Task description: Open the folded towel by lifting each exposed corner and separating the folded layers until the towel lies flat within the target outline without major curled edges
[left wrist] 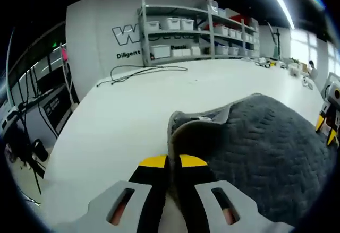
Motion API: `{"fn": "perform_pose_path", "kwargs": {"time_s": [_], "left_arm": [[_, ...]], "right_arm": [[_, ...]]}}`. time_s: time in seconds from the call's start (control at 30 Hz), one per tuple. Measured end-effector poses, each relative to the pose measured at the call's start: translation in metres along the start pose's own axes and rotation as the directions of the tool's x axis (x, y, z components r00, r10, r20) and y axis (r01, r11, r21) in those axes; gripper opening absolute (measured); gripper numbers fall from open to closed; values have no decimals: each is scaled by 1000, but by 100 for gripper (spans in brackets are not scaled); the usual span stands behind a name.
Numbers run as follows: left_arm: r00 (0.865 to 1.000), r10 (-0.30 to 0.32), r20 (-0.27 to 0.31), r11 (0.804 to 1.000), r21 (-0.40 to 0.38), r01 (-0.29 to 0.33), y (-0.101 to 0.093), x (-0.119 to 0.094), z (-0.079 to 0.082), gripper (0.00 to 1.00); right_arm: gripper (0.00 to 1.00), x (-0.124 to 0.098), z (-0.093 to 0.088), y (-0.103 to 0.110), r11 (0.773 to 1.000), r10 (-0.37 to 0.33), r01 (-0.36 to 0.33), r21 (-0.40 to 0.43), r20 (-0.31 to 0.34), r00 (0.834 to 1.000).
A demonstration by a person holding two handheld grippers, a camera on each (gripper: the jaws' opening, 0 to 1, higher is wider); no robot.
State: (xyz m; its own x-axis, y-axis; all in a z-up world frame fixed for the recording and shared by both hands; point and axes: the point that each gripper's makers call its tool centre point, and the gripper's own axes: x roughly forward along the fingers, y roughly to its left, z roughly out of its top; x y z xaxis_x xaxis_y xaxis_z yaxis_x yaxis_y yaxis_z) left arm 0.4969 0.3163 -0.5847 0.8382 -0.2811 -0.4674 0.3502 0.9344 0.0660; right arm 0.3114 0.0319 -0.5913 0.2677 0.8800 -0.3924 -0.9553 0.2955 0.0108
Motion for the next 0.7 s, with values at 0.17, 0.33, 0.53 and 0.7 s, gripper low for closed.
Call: {"fn": "perform_pose_path", "kwargs": {"time_s": [0.17, 0.33, 0.53, 0.7], "left_arm": [[1000, 14, -14, 1000, -15, -14, 4, 1, -4, 9], [1000, 17, -19, 1000, -20, -18, 4, 1, -6, 9], [999, 39, -20, 999, -12, -40, 10, 5, -8, 14], [999, 40, -30, 999, -22, -40, 11, 3, -8, 16]], "right_arm": [[30, -7, 9, -19, 998, -57, 56, 43, 41, 998], [30, -4, 9, -25, 996, -81, 80, 30, 39, 996], [28, -3, 8, -38, 994, -101, 100, 35, 22, 995], [28, -5, 15, -55, 983, -146, 139, 122, 47, 988]]}}
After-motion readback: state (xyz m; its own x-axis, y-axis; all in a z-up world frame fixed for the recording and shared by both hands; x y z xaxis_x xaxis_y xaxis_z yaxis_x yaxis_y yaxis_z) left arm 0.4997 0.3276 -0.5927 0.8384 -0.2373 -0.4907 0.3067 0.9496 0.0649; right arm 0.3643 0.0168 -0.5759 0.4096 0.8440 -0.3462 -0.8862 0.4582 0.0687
